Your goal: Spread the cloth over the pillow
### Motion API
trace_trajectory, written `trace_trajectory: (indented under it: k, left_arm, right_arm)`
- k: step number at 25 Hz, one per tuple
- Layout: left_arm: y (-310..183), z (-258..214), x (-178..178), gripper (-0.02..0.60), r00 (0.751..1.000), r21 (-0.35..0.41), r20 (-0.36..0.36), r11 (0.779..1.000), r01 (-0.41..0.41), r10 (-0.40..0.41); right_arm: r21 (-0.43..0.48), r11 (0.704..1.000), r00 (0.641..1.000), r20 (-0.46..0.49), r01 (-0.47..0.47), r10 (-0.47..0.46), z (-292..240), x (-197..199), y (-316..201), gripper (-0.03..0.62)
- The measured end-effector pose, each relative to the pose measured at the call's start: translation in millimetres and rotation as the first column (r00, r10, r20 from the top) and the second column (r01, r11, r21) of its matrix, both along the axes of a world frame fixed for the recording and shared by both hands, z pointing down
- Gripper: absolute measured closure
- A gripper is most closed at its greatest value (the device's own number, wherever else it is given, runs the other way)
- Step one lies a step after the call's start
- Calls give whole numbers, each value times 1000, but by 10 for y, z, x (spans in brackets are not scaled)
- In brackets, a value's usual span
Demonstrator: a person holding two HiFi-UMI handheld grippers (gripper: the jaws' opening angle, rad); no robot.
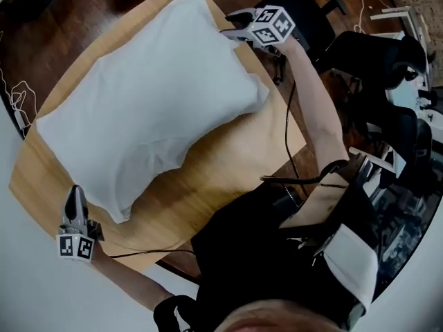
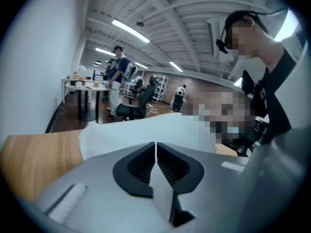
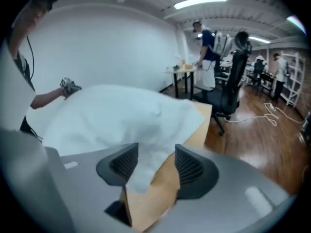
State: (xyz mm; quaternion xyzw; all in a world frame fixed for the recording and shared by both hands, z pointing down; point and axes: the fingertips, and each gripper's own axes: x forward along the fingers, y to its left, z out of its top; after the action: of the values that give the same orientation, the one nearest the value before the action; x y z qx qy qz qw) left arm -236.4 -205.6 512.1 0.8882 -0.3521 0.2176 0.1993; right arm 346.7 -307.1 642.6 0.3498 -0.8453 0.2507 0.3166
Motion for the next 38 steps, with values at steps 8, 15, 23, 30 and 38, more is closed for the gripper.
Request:
trace_trajectory:
  k: [8,15,23,30,38]
  left_arm:
    - [302,324,202,565,994,2,106,1000,22,-22]
    - [486,509,160,566,997,-32,68,999,31,-29]
    - [561,566,72,566,997,-41,26,996,76,-75]
    - [936,388,-211,566,991,-36,-40,992,124,-126]
    - [1691,1499,-307,578,990,-343,88,936,-78,114]
  right_arm:
    - [128,973,955,-203,-194,217,-331,481,1010,441]
    - [-196,978,972,-202,77,-117,313,-455,2818,579]
    - [-200,975,937,-350,-99,23,102,-550,3247,577]
    - [-121,964,901,-397,-237,172,402,-376,3216,391]
    - [-23,1000,928,-372,-14,4,-253,-1142,2802,412]
